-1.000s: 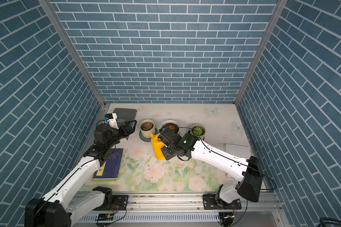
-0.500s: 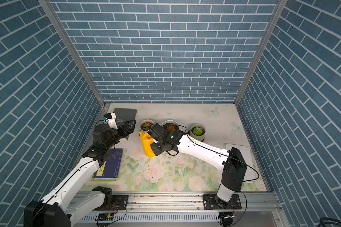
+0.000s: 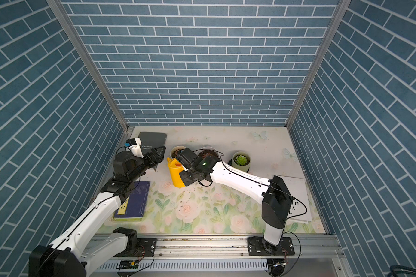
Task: Water the succulent around the soil edge
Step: Water the soil of the potted plant with water.
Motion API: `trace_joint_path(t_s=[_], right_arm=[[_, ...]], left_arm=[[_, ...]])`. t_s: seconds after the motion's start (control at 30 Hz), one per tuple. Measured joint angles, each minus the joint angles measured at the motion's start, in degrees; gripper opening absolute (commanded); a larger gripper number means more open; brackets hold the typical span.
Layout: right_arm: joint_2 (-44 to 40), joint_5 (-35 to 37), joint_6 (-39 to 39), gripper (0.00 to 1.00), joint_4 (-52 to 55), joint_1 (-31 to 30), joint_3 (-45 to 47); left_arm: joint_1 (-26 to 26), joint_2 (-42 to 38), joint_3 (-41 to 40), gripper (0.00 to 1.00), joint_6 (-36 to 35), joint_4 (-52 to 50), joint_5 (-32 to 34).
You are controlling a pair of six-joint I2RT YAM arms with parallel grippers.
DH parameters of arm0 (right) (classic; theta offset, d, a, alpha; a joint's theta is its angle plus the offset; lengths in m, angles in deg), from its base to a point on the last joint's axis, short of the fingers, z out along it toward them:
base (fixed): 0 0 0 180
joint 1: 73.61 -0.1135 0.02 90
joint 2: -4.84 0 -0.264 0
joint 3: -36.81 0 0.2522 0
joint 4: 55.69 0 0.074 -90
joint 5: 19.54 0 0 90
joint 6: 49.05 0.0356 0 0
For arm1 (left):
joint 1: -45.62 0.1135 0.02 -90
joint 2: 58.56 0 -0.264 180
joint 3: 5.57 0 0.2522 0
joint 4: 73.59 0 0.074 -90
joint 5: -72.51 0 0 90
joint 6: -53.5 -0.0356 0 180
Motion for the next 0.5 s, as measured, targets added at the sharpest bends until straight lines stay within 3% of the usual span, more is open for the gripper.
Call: trace_joint_path(t_s=[0.5], right_arm=[[-0.3, 0.7, 1.3, 0.0, 0.2, 1.7, 2.4]], left_arm=[[0.0, -0.1, 0.0, 1.0, 0.0, -0.3, 0.4]])
